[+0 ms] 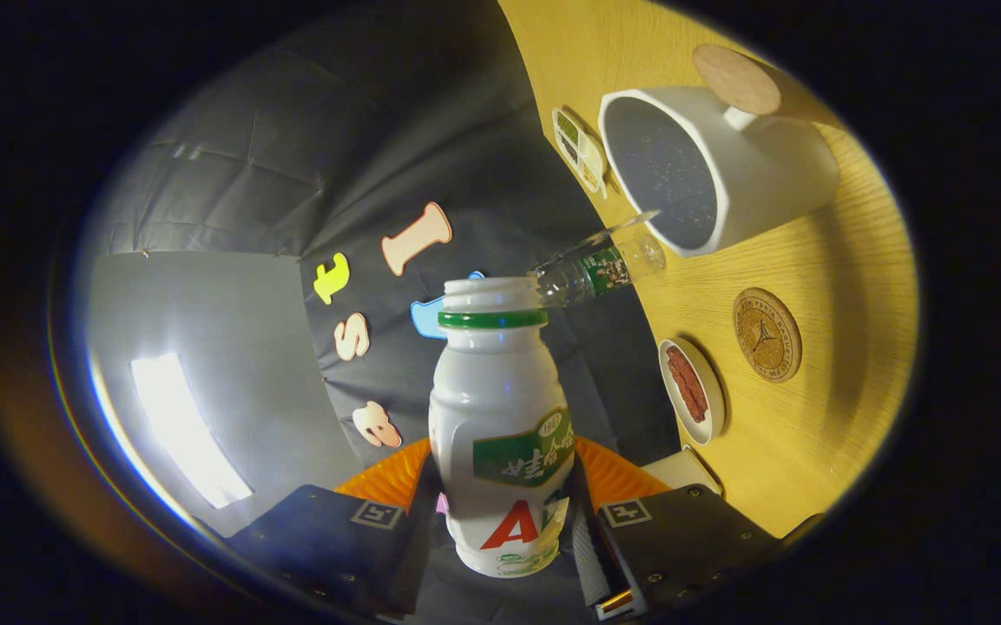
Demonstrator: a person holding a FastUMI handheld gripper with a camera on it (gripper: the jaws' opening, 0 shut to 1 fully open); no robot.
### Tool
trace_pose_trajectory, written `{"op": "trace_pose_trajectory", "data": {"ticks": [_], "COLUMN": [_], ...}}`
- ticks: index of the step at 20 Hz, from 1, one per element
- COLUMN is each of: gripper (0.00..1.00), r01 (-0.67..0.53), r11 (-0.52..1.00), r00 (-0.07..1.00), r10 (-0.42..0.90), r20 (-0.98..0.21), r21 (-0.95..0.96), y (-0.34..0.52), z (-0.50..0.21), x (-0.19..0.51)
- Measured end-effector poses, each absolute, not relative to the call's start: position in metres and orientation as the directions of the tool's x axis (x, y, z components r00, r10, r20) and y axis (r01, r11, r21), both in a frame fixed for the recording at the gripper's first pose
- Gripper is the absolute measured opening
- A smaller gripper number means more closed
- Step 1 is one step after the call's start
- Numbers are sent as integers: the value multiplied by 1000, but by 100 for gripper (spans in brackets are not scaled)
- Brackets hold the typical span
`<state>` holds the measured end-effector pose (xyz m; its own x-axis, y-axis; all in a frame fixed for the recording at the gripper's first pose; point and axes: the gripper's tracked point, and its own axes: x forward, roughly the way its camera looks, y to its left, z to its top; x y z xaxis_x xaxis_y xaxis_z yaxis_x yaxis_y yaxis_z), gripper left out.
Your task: Take the bottle from table, then pour the juice into the cup, finally place the bottle on the coaster
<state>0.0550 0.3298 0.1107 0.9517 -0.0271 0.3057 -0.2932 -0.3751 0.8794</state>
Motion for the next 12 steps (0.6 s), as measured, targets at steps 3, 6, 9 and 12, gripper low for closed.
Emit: {"op": "trace_pose_trajectory", "data": {"ticks": [3, 6, 9, 12], "gripper": [68, 68, 68, 68], "r01": [-296, -297, -302, -306], "r11": [-397, -415, -447, -475], "r00": [951, 952, 950, 950], "r10": [-41, -52, -73, -97], "r20": [305, 303, 302, 297], "r21": [869, 860, 842, 825], "y": [327, 325, 322, 317], "z": [113, 112, 113, 113], "x": [59, 60, 60, 59]}}
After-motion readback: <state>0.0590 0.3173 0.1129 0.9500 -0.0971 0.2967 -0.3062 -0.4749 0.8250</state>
